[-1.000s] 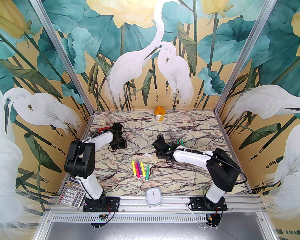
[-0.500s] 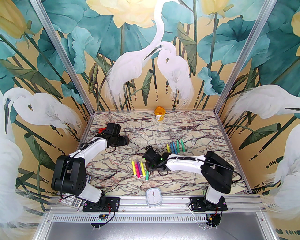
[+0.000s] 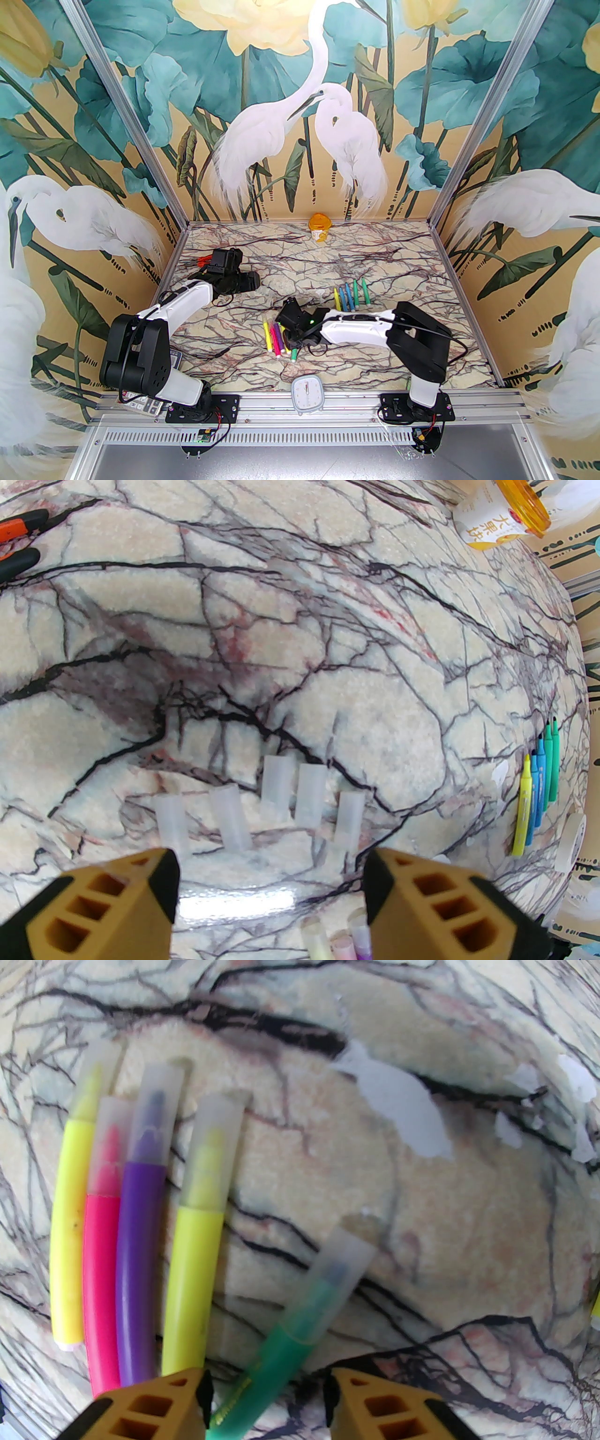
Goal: Open the pen caps
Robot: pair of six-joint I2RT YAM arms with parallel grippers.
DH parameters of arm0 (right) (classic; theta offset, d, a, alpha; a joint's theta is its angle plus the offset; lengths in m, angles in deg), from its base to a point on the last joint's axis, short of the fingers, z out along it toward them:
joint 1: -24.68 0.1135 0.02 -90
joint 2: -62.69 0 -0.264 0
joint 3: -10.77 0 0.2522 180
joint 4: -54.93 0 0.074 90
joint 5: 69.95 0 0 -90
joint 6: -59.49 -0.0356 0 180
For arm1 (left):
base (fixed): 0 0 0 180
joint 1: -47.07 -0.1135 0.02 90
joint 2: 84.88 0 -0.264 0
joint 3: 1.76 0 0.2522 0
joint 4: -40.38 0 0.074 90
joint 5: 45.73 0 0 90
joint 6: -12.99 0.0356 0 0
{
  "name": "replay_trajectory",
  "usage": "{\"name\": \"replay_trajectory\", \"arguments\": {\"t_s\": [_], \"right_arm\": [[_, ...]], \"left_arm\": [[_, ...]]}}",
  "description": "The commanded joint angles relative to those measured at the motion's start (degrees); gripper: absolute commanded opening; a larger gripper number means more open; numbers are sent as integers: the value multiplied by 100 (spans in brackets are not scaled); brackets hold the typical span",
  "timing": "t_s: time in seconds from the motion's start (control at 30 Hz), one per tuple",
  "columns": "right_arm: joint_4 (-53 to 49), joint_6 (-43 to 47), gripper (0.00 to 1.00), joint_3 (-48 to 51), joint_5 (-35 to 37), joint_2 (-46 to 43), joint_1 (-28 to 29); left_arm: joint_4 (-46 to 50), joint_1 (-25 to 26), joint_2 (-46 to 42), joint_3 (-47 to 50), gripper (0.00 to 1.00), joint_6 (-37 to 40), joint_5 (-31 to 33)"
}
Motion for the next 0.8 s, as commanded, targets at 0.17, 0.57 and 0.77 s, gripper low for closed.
{"name": "replay_trajectory", "arguments": {"t_s": [0.17,0.57,0.77], "right_arm": [[-657,-200,32,-262,336,250,30],[-953,106,22,-270,613,368,-193],[-183,648,14,262,274,-178,-358]], "left_arm": [[-147,-38,-171,46,70,-62,-334],[-273,-38,-109,138,70,-166,-1036],[-463,-29,-127,278,70,-329,-1501]]}}
